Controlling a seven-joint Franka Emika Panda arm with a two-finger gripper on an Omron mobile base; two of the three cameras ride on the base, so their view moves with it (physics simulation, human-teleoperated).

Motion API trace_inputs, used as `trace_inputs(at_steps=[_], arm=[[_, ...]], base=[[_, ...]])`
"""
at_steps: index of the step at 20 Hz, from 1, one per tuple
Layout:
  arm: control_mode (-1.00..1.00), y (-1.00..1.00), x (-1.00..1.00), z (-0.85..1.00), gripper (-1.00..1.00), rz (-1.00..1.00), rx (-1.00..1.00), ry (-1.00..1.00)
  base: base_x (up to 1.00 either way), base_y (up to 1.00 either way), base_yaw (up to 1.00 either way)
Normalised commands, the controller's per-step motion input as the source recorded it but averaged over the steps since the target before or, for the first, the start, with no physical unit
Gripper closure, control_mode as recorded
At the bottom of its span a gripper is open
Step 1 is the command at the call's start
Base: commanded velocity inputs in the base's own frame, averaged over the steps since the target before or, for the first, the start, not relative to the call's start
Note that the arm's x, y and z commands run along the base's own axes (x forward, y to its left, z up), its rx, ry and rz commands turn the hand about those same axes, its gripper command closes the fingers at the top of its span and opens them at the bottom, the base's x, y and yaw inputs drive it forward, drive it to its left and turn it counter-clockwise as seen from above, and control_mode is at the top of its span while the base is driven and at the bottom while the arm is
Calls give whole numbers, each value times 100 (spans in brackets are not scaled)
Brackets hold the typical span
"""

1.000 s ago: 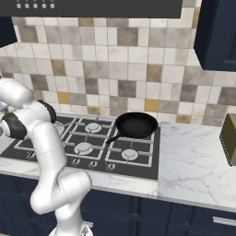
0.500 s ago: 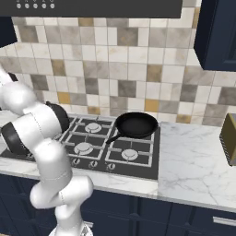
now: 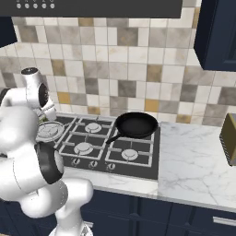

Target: Pick up the butter stick and place it in the pan. Then turn on the burner for the pan.

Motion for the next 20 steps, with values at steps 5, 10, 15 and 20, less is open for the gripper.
trace_inputs(at_steps=[5,10,15,20], arm=[[-100,-78,-12,28,100,0,0,18],[-100,-62,-2,22,100,0,-1,24],[-100,-38,0,16,100,0,-3,25],[-100,-28,0,4,100,0,-1,9]], base=[[0,0,0],[0,0,0],[0,0,0],[0,0,0]])
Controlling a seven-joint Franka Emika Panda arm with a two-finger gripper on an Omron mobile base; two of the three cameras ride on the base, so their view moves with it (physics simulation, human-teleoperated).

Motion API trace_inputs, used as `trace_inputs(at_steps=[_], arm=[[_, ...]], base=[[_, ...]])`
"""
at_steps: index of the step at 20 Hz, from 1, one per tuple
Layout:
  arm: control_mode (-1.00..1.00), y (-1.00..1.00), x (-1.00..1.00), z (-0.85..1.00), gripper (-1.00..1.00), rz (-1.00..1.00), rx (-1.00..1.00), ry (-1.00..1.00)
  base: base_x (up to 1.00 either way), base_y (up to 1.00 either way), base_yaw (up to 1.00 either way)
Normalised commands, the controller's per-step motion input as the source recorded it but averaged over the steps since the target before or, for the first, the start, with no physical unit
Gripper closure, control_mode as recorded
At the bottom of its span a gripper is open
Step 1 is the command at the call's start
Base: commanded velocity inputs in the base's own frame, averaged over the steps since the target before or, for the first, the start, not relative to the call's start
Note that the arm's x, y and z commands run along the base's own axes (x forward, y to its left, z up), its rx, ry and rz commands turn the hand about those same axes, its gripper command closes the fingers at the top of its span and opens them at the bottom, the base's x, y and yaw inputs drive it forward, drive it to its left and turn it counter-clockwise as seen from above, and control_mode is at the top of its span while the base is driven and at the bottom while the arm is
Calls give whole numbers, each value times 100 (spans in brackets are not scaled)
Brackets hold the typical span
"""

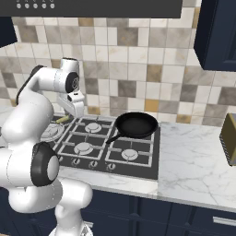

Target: Pick up the butter stick and place it in the pan. Then turn on the burner for the pan.

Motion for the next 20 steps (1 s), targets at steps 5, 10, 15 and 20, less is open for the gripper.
trace_inputs(at_steps=[5,10,15,20], arm=[[-100,-34,2,0,100,0,0,4],[-100,-52,21,0,100,0,0,5],[-100,-51,31,-9,100,0,-1,4],[-100,-49,37,-11,100,0,-1,1]], base=[[0,0,0],[0,0,0],[0,0,0],[0,0,0]])
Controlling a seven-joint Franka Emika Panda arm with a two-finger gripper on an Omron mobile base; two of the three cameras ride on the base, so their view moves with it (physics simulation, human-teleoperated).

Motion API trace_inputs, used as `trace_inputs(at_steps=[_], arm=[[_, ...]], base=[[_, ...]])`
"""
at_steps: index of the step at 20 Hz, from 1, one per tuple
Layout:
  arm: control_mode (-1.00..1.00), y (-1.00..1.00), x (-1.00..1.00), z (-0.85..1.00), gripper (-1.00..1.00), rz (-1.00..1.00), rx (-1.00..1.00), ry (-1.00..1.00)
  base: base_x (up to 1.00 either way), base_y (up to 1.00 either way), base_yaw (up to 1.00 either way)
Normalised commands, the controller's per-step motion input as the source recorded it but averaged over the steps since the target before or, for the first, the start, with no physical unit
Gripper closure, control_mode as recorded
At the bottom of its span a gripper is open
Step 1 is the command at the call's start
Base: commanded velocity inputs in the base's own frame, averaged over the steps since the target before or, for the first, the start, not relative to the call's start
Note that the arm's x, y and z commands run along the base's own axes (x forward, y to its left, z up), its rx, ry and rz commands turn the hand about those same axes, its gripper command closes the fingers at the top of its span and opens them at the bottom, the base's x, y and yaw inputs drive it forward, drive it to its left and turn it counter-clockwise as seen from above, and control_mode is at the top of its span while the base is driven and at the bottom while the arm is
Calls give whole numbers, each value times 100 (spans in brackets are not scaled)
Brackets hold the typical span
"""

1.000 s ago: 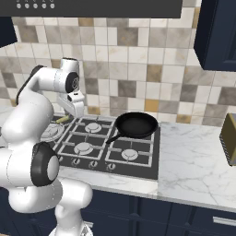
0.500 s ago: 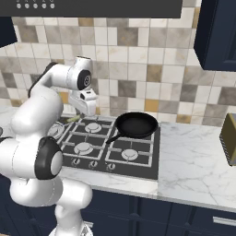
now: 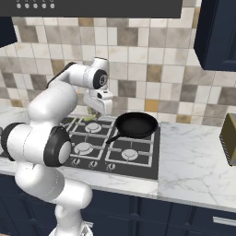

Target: Pick up the butter stick and place it in the pan. Then turn on the burner for the pan.

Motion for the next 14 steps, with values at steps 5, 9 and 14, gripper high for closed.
trace_inputs(at_steps=[5,9,14], arm=[[-100,-43,40,-17,100,0,-1,0],[-100,-48,44,-13,100,0,-1,2],[-100,-48,46,-17,100,0,0,2]], base=[[0,0,0],[0,0,0],[0,0,0]])
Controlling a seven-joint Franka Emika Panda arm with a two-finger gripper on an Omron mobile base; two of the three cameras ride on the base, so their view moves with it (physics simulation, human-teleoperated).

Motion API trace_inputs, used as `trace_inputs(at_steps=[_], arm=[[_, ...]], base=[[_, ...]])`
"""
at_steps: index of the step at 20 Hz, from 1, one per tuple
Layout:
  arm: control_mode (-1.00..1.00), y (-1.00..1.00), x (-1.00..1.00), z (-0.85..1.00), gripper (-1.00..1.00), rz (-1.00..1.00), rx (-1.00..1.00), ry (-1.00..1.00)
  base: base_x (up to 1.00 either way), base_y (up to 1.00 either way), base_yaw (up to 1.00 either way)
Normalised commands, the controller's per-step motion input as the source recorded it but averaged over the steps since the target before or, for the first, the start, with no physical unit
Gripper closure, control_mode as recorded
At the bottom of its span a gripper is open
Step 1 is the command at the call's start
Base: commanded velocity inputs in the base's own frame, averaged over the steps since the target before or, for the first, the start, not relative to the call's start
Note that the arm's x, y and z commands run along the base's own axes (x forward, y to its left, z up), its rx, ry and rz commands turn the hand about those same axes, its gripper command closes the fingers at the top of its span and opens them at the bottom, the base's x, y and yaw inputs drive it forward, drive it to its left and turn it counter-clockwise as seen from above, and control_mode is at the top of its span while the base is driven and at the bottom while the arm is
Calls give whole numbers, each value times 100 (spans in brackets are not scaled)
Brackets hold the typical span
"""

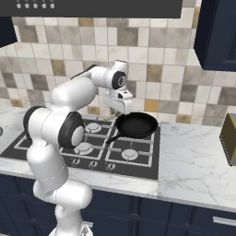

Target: Pick up the butter stick and place it in the pan. Then turn on the burner for the pan.

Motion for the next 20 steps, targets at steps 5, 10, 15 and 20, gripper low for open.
trace_inputs(at_steps=[5,10,15,20], arm=[[-100,-34,52,-39,100,0,0,0],[-100,-26,50,-48,100,1,0,0],[-100,-26,53,-36,100,0,0,0],[-100,-17,42,-31,100,0,0,0]], base=[[0,0,0],[0,0,0],[0,0,0],[0,0,0]])
